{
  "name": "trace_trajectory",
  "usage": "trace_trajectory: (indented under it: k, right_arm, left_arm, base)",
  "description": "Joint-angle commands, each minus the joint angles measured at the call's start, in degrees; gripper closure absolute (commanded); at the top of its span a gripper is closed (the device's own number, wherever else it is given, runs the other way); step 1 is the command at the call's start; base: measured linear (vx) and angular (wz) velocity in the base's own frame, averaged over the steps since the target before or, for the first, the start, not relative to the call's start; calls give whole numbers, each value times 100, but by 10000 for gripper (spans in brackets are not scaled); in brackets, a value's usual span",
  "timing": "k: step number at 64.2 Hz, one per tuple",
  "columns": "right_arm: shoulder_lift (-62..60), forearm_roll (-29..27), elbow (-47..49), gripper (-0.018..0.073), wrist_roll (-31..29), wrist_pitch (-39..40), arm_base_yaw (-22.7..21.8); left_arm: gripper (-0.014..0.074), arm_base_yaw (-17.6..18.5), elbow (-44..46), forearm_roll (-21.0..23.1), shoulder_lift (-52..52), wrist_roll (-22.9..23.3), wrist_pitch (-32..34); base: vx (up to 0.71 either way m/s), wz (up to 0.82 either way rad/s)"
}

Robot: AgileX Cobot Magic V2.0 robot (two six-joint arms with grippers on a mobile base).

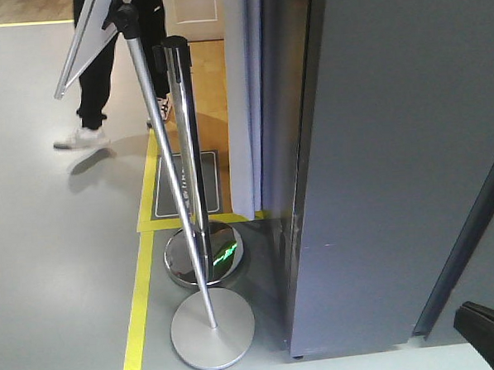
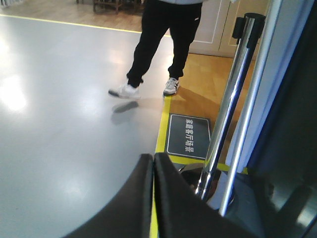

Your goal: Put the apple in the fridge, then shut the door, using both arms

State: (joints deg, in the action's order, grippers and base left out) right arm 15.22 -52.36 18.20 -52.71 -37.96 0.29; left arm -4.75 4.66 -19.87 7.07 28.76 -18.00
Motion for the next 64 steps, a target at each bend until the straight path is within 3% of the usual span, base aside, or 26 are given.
trace_trajectory:
  k: [1,14,26,46,64]
  right_arm:
    - [51,-195,141,561,-20,207,-24]
    - [51,-195,141,561,-20,207,-24]
    - [51,-195,141,561,-20,207,-24]
    - [51,-195,141,561,-20,213,-24]
    - [51,-195,141,561,-20,213,-24]
  left_arm:
    - [603,61,-149,-91,43,-7,808]
    - [603,79,-778,-179,38,-7,1768]
    - [603,73,-773,-574,-400,-7,1341]
    - [603,73,-773,-571,-870,-7,273]
    - [603,73,-773,-571,-870,-7,131]
  base:
    - [0,0]
    - [0,0]
    - [0,0]
    - [0,0]
    - [0,0]
